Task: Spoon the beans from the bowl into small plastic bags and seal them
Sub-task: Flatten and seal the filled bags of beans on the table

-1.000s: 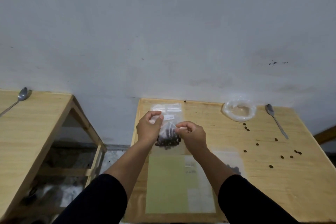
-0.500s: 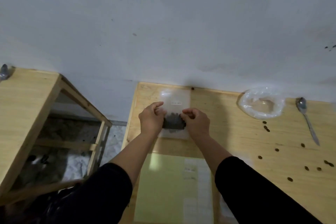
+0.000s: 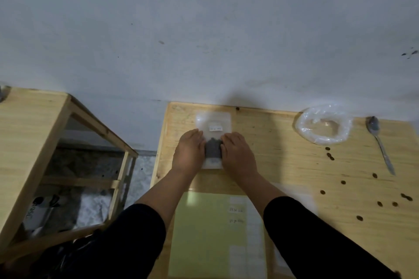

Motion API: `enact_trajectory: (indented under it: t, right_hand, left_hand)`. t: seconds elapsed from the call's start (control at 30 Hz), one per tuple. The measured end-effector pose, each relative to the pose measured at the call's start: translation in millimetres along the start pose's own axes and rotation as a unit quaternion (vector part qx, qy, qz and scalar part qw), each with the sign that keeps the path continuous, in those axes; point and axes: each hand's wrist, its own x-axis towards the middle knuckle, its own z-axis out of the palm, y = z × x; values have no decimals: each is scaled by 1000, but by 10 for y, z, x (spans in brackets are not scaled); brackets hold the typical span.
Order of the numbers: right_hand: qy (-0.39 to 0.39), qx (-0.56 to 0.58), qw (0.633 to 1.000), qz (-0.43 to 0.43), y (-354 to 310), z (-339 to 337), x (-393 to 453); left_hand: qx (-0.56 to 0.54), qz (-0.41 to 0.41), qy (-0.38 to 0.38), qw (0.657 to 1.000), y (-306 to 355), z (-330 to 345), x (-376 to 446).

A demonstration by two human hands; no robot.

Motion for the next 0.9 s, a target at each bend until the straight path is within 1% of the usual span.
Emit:
enact_trajectory:
  t: [0.07,0.1,0.13,0.2,0.23,0.3,0.33,0.43,0.5,0.57,0.6,0.67,0.73,0.8,0.9]
  right_hand:
    - [-44,-52,997,-33,-43,-82,-36]
    - [-65,-87,993,-43,-44,-94,-57]
    - [-76,-112,990,-42,-41,-105,-80]
    - [-105,-123,986,-26,-41,-139,-118]
    - [-118,-128,985,-17,-67,-180,-151]
    - [-121,-142,982,7,-118,-302,-254]
    - [-103,-147,984,24,-133,-375,-307]
    - [-26,-100,993,56,-103,-522,-529]
    - [-11,-107,991,80,39,-516,-714]
    - [-44,-122,984,119,123,-580,-951]
    - [-45,-121,982,136,180,-605,-1077]
    - [2,-102,979,177,246,-710,-1364]
    - [12,-103,971,215,345,-769,-1649]
    - [-1,-94,965,244,477,-770,-1879]
    - [-12,-68,956,285,640,-737,-2124]
  left_hand:
    - [41,54,-12,998,25,-49,-25]
    - [46,68,-7,997,52,-90,-38]
    - [44,76,5,996,90,-147,-64]
    - [46,97,41,993,181,-263,-133]
    - [56,124,62,989,186,-269,-152]
    - [40,155,63,985,215,-285,-210]
    - [24,166,59,984,256,-296,-244]
    - [25,206,67,976,437,-326,-421]
    - [28,221,46,974,565,-280,-573]
    - [22,225,10,974,666,-178,-753]
    - [19,229,-12,973,711,-115,-850]
    - [24,236,-54,970,807,13,-1038]
    - [18,226,-90,970,898,158,-1214]
    - [17,209,-136,968,981,299,-1389]
    - [26,185,-181,966,1081,459,-1590]
